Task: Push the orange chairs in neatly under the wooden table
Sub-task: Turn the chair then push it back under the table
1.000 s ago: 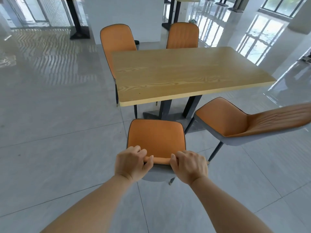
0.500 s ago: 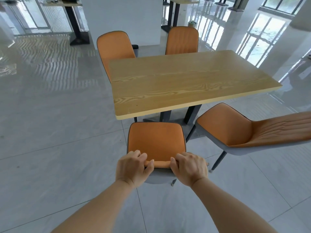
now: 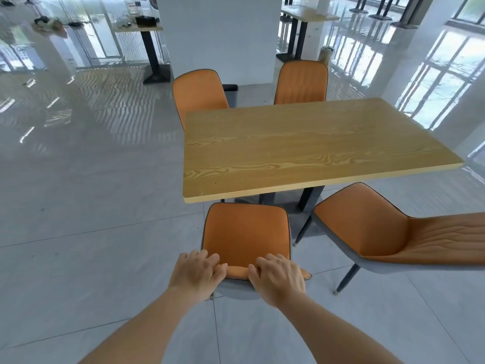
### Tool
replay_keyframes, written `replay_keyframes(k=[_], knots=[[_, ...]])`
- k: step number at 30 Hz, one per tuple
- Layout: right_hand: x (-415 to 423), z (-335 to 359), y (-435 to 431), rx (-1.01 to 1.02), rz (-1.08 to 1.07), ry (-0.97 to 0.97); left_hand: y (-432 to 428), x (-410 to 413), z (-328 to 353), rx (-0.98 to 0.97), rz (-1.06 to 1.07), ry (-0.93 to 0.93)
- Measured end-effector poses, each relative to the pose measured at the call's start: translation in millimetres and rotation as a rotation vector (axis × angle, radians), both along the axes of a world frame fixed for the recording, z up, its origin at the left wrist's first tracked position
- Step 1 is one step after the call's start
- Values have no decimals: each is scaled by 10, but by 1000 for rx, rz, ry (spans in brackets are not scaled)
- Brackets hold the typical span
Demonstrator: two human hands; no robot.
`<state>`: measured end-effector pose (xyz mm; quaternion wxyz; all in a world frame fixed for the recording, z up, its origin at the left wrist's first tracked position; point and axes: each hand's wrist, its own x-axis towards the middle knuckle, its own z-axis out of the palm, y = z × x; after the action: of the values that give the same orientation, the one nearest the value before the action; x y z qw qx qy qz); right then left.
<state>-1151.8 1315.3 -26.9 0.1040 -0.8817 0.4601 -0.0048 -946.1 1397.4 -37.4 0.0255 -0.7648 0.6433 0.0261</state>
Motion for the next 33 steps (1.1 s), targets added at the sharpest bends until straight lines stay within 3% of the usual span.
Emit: replay_keyframes(k=[5,9,12,15,20,25,33], knots=[[17,84,11,100,-21,27,9,-18,85,139,-23,-14],[28,184,-13,233,-36,53,-2,-2,89,177,88,89],[-20,307,-39,369,-69,-35,10,47,110,120,101,293],[-141,394,6,314,-118,-143,80,120,169,19,94,533],[-181,389,143,280,-68,-87,171,239,168,54,-125,448],[-72,391,191,330,-17,-47,149,276,75,83,-169,318],[-152,294,117,155,144,101,135,193,44,134,-162,226]])
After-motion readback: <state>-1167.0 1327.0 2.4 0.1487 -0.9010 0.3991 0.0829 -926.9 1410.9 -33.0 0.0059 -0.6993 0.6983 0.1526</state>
